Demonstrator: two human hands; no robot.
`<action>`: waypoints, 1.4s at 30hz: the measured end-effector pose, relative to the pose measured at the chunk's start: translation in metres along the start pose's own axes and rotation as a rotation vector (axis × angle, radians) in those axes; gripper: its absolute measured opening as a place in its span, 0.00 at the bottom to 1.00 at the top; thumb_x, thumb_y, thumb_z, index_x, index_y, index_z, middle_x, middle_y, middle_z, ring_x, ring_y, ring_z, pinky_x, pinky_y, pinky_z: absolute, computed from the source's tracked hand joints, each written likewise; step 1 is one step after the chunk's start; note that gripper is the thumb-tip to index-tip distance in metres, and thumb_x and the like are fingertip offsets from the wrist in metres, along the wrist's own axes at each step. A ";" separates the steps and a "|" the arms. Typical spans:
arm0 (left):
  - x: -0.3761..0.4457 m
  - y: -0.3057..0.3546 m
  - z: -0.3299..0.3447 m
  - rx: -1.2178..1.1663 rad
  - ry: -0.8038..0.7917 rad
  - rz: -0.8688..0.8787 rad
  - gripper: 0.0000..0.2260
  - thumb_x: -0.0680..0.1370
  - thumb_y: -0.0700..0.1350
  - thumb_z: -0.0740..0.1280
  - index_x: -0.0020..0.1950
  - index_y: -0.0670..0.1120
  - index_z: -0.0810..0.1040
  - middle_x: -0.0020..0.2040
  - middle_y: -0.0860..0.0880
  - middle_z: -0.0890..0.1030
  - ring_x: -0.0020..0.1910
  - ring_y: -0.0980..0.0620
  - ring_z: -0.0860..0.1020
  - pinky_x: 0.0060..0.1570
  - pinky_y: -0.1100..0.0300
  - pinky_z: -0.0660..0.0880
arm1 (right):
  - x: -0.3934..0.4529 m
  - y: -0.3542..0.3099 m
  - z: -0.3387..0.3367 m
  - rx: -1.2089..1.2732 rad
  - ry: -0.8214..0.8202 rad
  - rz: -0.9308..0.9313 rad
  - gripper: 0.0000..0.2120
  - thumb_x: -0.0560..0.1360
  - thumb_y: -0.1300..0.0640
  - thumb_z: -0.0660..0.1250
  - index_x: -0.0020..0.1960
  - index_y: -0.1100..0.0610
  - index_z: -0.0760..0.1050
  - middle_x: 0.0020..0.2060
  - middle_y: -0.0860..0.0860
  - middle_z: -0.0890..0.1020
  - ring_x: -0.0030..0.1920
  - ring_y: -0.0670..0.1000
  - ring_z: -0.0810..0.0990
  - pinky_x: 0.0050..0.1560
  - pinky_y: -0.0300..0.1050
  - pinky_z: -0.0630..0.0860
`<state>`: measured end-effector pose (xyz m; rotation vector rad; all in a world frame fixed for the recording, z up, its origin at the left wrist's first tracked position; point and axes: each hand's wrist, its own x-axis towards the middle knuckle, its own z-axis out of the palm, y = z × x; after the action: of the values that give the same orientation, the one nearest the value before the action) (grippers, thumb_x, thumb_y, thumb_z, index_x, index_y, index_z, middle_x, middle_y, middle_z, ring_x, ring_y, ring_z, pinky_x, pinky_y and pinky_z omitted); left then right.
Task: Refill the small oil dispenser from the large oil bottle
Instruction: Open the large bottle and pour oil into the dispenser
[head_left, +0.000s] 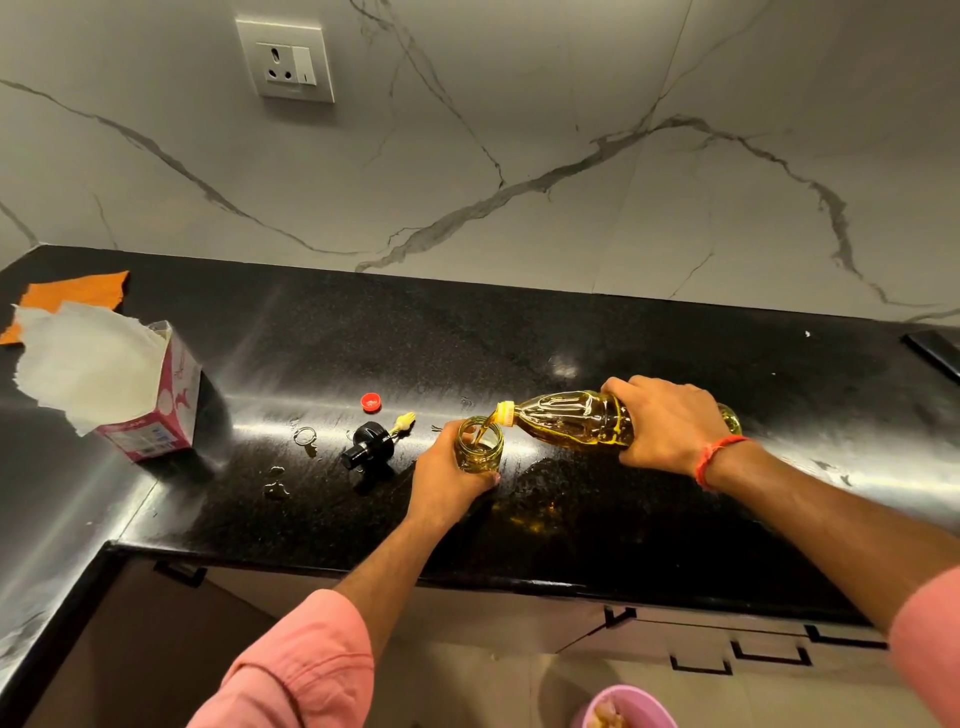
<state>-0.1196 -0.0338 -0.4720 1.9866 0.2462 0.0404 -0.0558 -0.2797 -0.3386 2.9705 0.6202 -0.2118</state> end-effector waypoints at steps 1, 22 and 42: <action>0.000 0.000 0.000 0.000 0.000 -0.001 0.28 0.67 0.41 0.82 0.64 0.52 0.76 0.53 0.57 0.83 0.54 0.59 0.81 0.57 0.64 0.75 | 0.000 0.000 -0.001 0.000 -0.004 0.001 0.30 0.67 0.42 0.77 0.65 0.43 0.69 0.51 0.44 0.78 0.52 0.48 0.79 0.53 0.50 0.78; 0.003 -0.003 0.002 0.027 -0.002 -0.017 0.29 0.67 0.43 0.82 0.65 0.53 0.76 0.55 0.57 0.83 0.57 0.58 0.80 0.60 0.61 0.74 | -0.002 0.000 -0.006 -0.007 -0.017 0.014 0.32 0.67 0.42 0.77 0.67 0.44 0.69 0.52 0.45 0.78 0.54 0.49 0.79 0.57 0.54 0.78; 0.004 -0.006 0.003 0.026 0.005 -0.020 0.29 0.67 0.43 0.82 0.65 0.52 0.76 0.55 0.57 0.83 0.57 0.58 0.80 0.60 0.59 0.75 | -0.001 -0.001 -0.009 -0.021 -0.019 0.017 0.34 0.67 0.42 0.78 0.68 0.44 0.68 0.54 0.46 0.79 0.56 0.50 0.79 0.58 0.55 0.78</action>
<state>-0.1166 -0.0330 -0.4788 2.0099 0.2708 0.0293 -0.0564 -0.2781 -0.3300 2.9485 0.5911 -0.2303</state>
